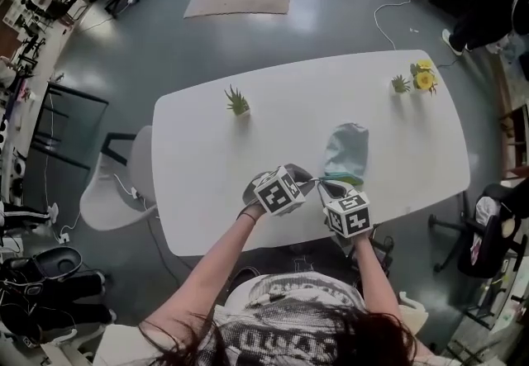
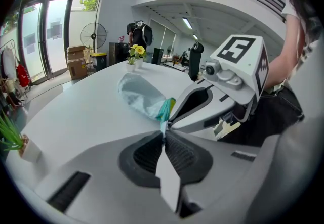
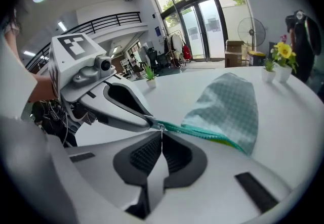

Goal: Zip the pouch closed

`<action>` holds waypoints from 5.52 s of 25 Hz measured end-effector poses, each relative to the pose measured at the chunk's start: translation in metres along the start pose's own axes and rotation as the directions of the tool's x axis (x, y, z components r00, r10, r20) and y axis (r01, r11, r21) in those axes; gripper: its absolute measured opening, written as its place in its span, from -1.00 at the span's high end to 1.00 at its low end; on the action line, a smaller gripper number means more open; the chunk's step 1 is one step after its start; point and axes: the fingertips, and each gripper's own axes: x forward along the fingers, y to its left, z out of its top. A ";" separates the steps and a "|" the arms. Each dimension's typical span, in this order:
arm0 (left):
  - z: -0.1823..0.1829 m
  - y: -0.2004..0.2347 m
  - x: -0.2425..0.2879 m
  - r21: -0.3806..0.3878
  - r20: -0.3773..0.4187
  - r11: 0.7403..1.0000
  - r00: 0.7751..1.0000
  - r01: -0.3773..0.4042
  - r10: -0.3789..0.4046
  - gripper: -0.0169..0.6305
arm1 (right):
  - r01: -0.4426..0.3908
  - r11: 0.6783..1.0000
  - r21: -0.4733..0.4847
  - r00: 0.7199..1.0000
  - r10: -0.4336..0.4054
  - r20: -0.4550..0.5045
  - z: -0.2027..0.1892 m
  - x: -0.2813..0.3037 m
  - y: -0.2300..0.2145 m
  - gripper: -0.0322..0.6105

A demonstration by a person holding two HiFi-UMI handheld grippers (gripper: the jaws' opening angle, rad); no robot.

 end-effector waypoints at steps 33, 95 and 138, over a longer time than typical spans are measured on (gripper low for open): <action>-0.014 0.019 -0.008 0.026 -0.033 0.999 0.999 -0.027 0.028 0.88 | 0.195 0.955 0.224 0.980 -0.179 -0.091 -0.047 -0.025 -0.082 0.87; -0.045 -0.055 -0.104 -0.522 0.220 0.767 0.809 -0.374 0.544 0.54 | -0.183 0.958 -0.219 0.960 0.222 0.168 0.019 -0.066 0.046 0.61; -0.060 -0.225 -0.168 -0.318 0.475 0.909 0.785 -0.268 0.398 0.91 | -0.061 0.939 -0.338 0.922 0.182 0.341 -0.055 -0.172 0.208 0.91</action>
